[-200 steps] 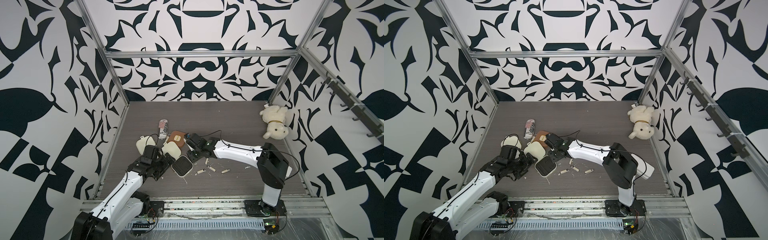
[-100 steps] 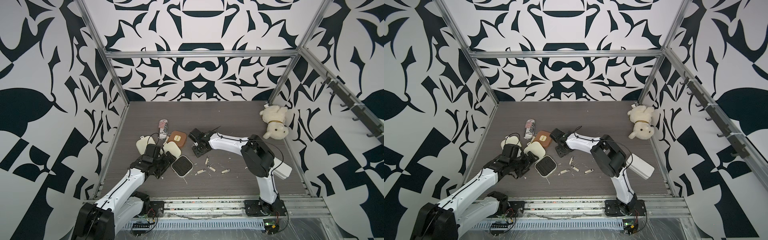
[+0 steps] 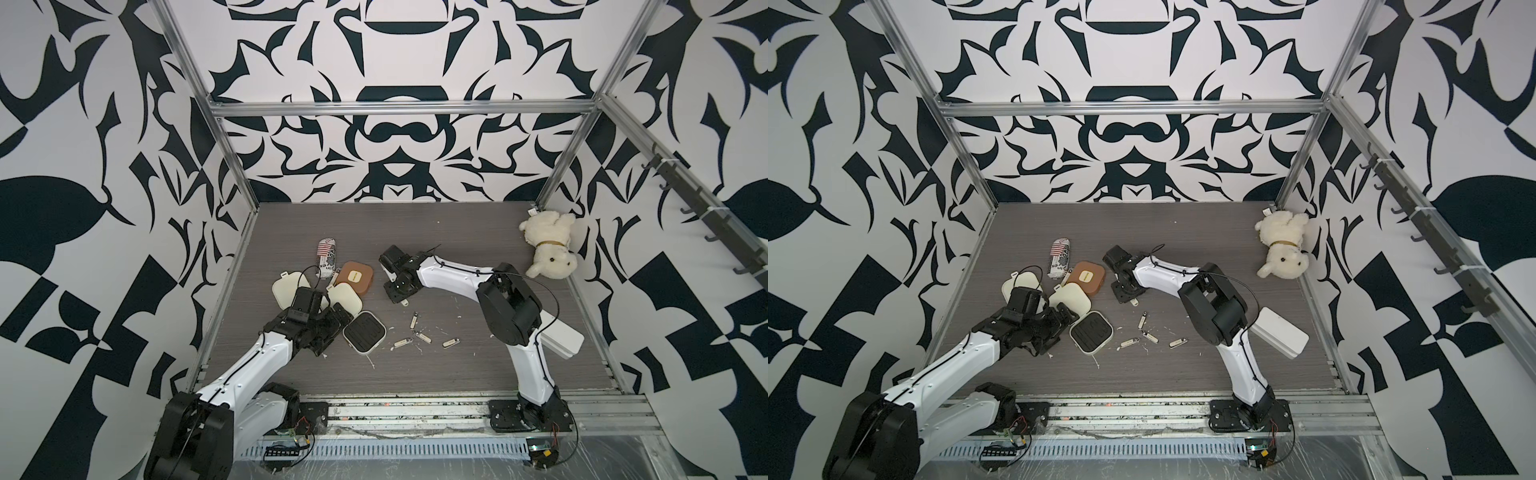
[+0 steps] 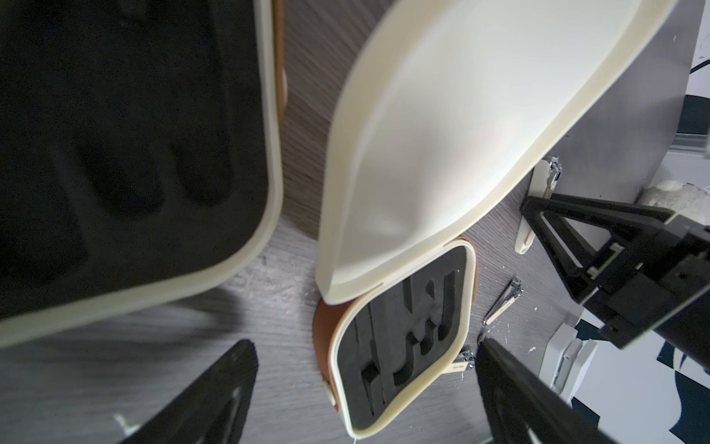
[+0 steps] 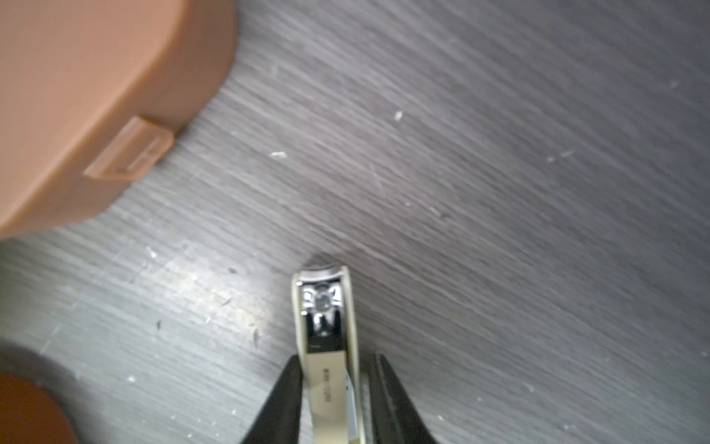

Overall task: Organize nail clipper sets
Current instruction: Pick up the nail clipper from the center of the board, then place the nail clipper in the storage box.

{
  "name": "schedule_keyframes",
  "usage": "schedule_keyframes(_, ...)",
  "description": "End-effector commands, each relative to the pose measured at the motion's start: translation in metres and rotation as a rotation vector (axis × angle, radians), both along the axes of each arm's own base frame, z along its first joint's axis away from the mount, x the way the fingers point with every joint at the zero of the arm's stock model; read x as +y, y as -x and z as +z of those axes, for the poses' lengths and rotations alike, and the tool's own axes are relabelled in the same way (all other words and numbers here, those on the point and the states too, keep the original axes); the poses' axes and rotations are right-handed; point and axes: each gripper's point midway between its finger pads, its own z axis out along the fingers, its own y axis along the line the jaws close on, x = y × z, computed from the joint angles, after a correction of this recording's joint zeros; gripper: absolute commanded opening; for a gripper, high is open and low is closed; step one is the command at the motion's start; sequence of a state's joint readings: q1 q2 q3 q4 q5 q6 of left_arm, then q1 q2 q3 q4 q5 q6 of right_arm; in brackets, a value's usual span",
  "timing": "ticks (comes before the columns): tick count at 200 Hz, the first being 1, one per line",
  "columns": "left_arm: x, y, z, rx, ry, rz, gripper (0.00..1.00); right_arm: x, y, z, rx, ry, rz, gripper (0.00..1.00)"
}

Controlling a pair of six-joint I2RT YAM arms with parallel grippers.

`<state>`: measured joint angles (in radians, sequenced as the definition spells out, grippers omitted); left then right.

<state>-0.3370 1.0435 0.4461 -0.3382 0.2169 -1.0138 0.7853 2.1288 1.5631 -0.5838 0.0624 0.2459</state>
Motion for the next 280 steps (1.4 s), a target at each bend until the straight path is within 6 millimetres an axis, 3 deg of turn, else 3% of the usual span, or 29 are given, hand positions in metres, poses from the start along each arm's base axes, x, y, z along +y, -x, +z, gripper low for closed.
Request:
schedule_keyframes(1,-0.002,-0.002,0.002,-0.009,0.001,-0.014,0.93,0.005,0.01,0.006,0.038,-0.029,0.017,0.23)
schedule_keyframes(31,-0.003,-0.002,0.0,-0.007,-0.001,-0.017,0.93,0.003,0.017,0.004,0.062,-0.057,-0.005,0.13)
schedule_keyframes(57,-0.003,-0.004,0.0,-0.008,-0.002,-0.019,0.93,0.002,0.019,0.01,0.057,-0.066,-0.017,0.11)
schedule_keyframes(100,-0.002,-0.004,0.0,-0.007,-0.01,-0.022,0.93,0.009,0.024,0.048,-0.025,-0.104,0.005,0.1)
schedule_keyframes(144,-0.001,-0.013,0.01,-0.035,-0.027,-0.026,0.93,0.042,0.06,0.075,-0.077,-0.134,0.133,0.09)
schedule_keyframes(173,0.009,-0.019,0.026,-0.066,-0.047,-0.019,0.94,0.066,0.088,0.071,-0.064,-0.133,0.203,0.08)
schedule_keyframes(210,0.039,-0.022,0.046,-0.101,-0.027,0.061,0.94,0.094,0.112,0.06,-0.051,-0.131,0.269,0.07)
schedule_keyframes(235,0.055,-0.021,0.053,-0.109,0.011,0.105,0.94,0.105,0.118,0.053,-0.043,-0.13,0.28,0.06)
schedule_keyframes(280,0.055,-0.017,0.05,-0.1,0.024,0.101,0.94,0.111,0.116,0.045,-0.038,-0.128,0.278,0.06)
